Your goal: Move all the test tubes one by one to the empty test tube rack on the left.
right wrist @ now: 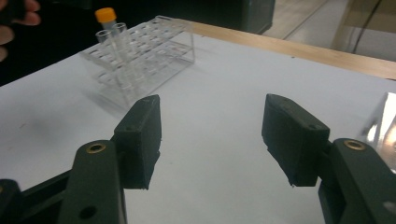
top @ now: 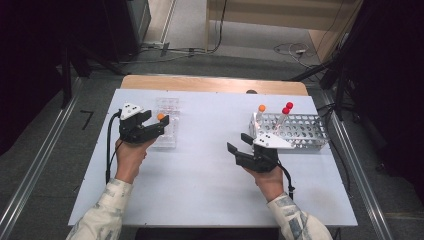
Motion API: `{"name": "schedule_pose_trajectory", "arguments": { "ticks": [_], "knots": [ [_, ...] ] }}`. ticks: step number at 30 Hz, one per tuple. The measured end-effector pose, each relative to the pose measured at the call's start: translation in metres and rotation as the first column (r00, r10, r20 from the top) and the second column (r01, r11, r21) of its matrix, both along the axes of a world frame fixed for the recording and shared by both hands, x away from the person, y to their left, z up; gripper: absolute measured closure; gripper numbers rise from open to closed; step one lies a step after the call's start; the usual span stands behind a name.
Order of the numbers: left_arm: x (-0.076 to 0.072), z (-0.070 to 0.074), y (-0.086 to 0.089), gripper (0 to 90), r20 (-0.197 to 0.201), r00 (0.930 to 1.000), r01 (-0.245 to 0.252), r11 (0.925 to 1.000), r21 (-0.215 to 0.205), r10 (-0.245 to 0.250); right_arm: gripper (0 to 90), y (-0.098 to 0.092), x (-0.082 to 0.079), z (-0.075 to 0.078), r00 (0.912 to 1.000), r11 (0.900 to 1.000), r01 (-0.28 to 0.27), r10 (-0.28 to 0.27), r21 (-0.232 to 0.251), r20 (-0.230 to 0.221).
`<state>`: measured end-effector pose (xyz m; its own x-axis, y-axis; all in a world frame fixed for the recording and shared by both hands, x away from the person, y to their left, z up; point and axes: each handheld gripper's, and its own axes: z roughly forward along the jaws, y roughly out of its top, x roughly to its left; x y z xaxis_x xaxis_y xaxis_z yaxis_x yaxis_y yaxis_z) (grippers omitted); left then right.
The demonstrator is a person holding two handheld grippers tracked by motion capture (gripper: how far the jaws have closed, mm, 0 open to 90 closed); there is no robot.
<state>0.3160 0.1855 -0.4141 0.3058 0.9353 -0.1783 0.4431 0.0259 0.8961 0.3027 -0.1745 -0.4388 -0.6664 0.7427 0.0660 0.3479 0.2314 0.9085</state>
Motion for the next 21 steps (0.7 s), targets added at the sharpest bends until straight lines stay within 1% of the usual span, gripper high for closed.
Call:
{"name": "schedule_pose_trajectory", "arguments": {
  "ticks": [1, 2, 5, 7, 10, 12, 15, 17, 20, 21],
  "knots": [
    [-0.002, 0.001, 0.000, 26.0, -0.006, 1.0000, -0.003, 1.0000, 0.009, 0.003, 36.5, -0.002, 0.002, 0.000, 0.9999, 1.000, 0.017, -0.017, -0.001, -0.002],
    [-0.003, 0.001, 0.000, 22.9, -0.011, 0.9999, -0.005, 1.0000, 0.007, 0.005, 36.7, -0.005, 0.005, 0.000, 0.9991, 0.999, 0.042, -0.042, -0.004, 0.001],
    [-0.007, 0.002, 0.000, 17.5, -0.014, 0.9999, -0.002, 0.9997, -0.024, 0.002, 37.0, -0.013, 0.013, 0.000, 0.9948, 0.995, 0.101, -0.101, -0.011, 0.002],
    [-0.009, 0.003, -0.001, 14.9, -0.021, 0.9997, 0.009, 0.9995, -0.030, -0.010, 37.2, -0.018, 0.019, 0.001, 0.9909, 0.991, 0.134, -0.134, -0.006, 0.007],
    [-0.009, 0.003, -0.002, 13.4, -0.026, 0.9994, 0.022, 0.9991, -0.037, -0.022, 37.2, -0.024, 0.026, 0.002, 0.9846, 0.985, 0.175, -0.175, -0.006, 0.009],
    [-0.010, 0.003, -0.002, 12.4, -0.029, 0.9993, 0.025, 0.9989, -0.039, -0.026, 37.4, -0.029, 0.031, 0.002, 0.9787, 0.979, 0.205, -0.205, -0.002, 0.009],
    [-0.010, 0.004, -0.002, 11.8, -0.024, 0.9992, 0.031, 0.9985, -0.045, -0.032, 37.6, -0.033, 0.037, 0.001, 0.9722, 0.972, 0.234, -0.234, -0.007, 0.010],
    [-0.010, 0.004, -0.002, 11.0, -0.024, 0.9989, 0.039, 0.9979, -0.051, -0.040, 37.8, -0.036, 0.040, -0.001, 0.9694, 0.969, 0.245, -0.245, -0.014, 0.006],
    [-0.009, 0.004, -0.001, 10.1, -0.030, 0.9981, 0.051, 0.9967, -0.064, -0.053, 37.9, -0.039, 0.047, -0.003, 0.9634, 0.963, 0.268, -0.268, -0.023, -0.001],
    [-0.009, 0.004, -0.001, 10.0, -0.029, 0.9981, 0.052, 0.9966, -0.063, -0.054, 38.3, -0.040, 0.049, -0.003, 0.9603, 0.960, 0.279, -0.279, -0.027, 0.003]
  ]
}}
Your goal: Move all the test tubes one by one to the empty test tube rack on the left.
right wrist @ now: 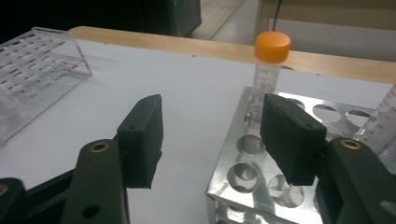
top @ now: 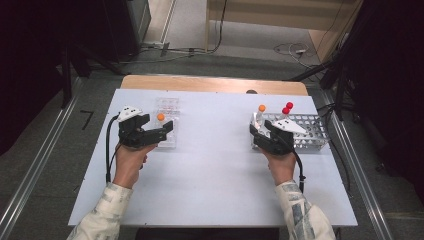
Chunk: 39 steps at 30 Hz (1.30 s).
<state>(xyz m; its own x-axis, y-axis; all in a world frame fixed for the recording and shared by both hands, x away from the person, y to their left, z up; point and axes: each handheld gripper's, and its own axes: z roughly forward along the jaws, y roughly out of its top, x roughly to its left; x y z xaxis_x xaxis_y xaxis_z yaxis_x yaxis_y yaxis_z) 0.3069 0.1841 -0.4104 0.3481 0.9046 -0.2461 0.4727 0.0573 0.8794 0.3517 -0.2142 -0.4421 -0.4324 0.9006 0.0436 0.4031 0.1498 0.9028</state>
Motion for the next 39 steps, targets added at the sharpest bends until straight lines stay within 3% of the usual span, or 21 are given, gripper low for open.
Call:
{"name": "schedule_pose_trajectory", "arguments": {
  "ticks": [10, 19, 32, 39],
  "knots": [
    [-0.001, 0.000, 0.000, 10.0, 0.003, 0.9999, 0.010, 1.0000, 0.000, -0.010, 44.8, 0.005, 0.022, 0.000, 0.9983, 0.996, 0.057, -0.058, -0.070, -0.004],
    [-0.002, 0.001, 0.003, 10.3, 0.005, 1.0000, -0.001, 1.0000, -0.005, 0.001, 51.6, 0.006, 0.040, -0.003, 0.9941, 0.992, 0.101, -0.104, -0.074, -0.033],
    [-0.002, 0.000, 0.001, 10.9, -0.002, 1.0000, 0.004, 1.0000, -0.001, -0.004, 59.7, 0.010, 0.053, -0.005, 0.9823, 0.984, 0.171, -0.175, -0.059, -0.068],
    [-0.002, -0.001, 0.001, 11.2, -0.003, 1.0000, 0.003, 1.0000, -0.002, -0.003, 63.5, 0.011, 0.055, -0.009, 0.9801, 0.982, 0.178, -0.182, -0.058, -0.079]
  ]
}}
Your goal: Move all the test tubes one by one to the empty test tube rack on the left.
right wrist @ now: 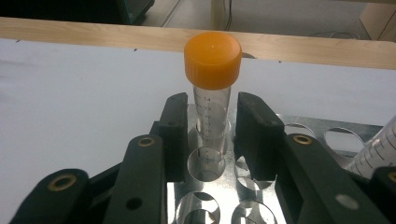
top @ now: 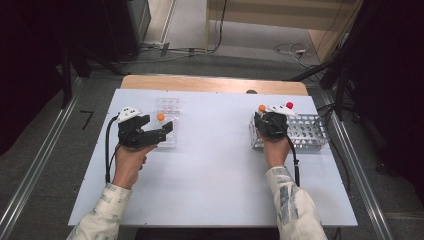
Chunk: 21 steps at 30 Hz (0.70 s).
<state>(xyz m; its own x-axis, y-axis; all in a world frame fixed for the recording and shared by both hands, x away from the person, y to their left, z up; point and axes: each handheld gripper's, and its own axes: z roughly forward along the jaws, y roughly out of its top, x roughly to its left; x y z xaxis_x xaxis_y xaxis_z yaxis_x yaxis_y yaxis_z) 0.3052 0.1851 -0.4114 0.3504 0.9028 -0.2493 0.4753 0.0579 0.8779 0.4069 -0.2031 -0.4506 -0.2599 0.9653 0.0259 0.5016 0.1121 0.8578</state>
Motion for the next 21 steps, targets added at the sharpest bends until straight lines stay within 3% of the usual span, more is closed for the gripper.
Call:
{"name": "schedule_pose_trajectory", "arguments": {
  "ticks": [14, 21],
  "knots": [
    [0.000, -0.001, 0.000, 11.2, -0.005, 1.0000, 0.000, 1.0000, 0.005, 0.000, 71.5, 0.000, 0.000, 0.001, 0.9999, 1.000, 0.006, -0.006, 0.001, 0.010],
    [-0.001, -0.001, 0.000, 11.2, -0.004, 1.0000, -0.001, 1.0000, 0.003, 0.001, 71.7, 0.000, -0.003, 0.015, 0.9991, 1.000, -0.005, 0.005, 0.000, 0.043]
  ]
}}
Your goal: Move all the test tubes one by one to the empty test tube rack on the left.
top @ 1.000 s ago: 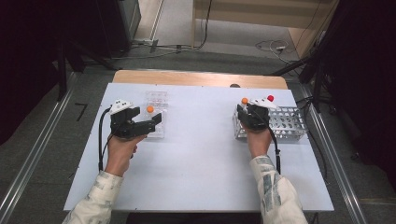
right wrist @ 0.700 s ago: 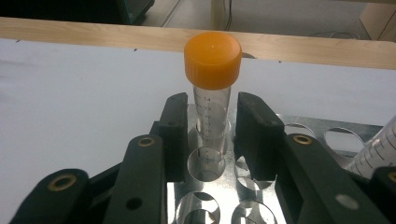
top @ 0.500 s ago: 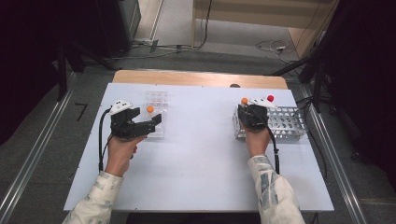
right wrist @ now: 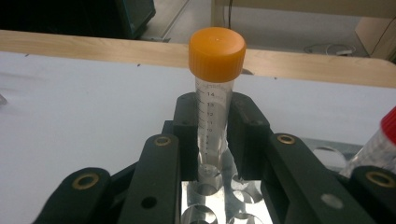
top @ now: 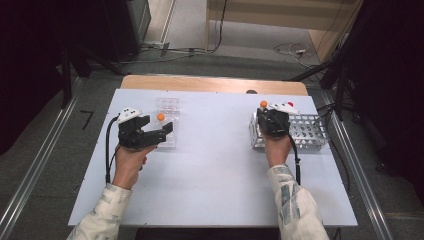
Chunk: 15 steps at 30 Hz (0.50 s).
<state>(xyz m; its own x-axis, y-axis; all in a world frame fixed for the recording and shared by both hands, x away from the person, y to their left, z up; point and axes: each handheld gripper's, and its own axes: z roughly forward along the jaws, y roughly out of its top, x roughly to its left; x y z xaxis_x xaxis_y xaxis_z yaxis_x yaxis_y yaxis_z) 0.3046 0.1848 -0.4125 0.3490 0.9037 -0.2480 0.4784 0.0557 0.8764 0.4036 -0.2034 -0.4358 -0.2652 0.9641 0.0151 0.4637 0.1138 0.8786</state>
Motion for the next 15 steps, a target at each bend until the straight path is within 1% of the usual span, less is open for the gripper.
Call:
{"name": "schedule_pose_trajectory", "arguments": {
  "ticks": [3, 13, 15],
  "knots": [
    [0.000, 0.000, 0.000, 11.2, 0.002, 1.0000, 0.002, 1.0000, 0.001, -0.002, 71.7, 0.000, -0.002, 0.008, 0.9998, 1.000, -0.004, 0.004, -0.007, 0.022],
    [0.000, 0.000, -0.001, 11.1, -0.002, 1.0000, 0.002, 1.0000, 0.003, -0.002, 71.8, -0.003, -0.010, 0.031, 0.9964, 1.000, -0.022, 0.022, 0.005, 0.082],
    [0.000, 0.000, -0.001, 11.1, -0.001, 1.0000, 0.002, 1.0000, 0.003, -0.002, 71.8, -0.004, -0.011, 0.035, 0.9958, 1.000, -0.027, 0.026, 0.006, 0.087]
  ]
}}
